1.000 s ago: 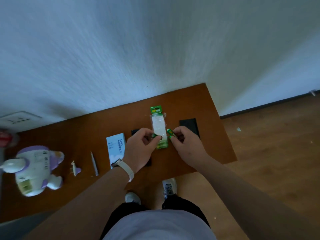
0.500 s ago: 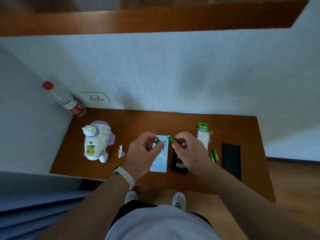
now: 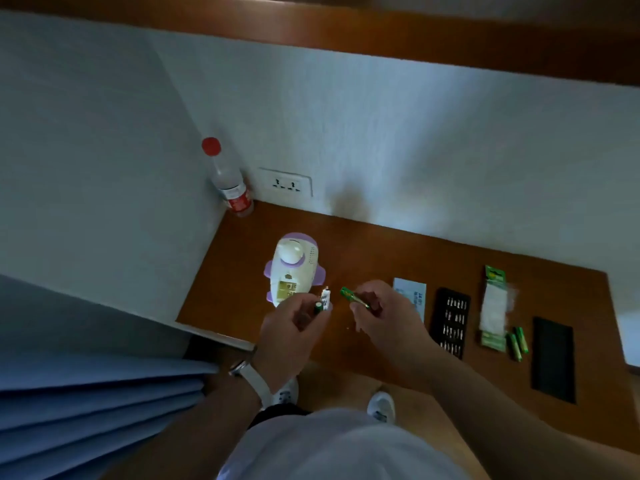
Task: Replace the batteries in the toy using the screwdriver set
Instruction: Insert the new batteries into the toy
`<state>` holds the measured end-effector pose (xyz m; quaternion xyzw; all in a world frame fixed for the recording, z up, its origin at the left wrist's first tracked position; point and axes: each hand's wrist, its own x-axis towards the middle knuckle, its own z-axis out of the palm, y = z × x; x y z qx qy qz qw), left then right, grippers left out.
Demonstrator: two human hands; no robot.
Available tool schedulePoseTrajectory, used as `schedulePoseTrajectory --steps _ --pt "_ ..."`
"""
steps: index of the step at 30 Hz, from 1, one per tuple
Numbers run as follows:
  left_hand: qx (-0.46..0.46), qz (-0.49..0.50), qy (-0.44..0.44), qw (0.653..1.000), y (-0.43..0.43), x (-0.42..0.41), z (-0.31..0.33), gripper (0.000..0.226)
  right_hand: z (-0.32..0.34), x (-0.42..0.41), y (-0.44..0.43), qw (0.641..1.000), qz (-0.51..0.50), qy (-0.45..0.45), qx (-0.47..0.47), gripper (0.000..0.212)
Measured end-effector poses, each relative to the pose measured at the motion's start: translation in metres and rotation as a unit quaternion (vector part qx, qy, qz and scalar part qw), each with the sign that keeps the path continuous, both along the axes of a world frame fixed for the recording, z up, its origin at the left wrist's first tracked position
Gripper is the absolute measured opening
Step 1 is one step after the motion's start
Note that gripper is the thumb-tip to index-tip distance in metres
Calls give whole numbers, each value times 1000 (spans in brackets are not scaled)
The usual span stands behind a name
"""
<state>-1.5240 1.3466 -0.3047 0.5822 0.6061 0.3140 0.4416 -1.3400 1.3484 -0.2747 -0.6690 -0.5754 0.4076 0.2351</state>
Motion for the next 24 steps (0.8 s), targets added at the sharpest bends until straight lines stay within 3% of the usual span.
schedulePoseTrajectory --steps 11,19,24 --pt "-13 -53 -20 998 30 -98 -14 20 -17 -87 5 999 -51 4 -4 18" --pt "4 -127 7 992 45 -117 -18 31 -17 -112 0 993 -117 -26 -7 17" --pt "-6 -112 -26 993 47 -123 -14 31 -16 -121 1 986 -155 -50 18 16"
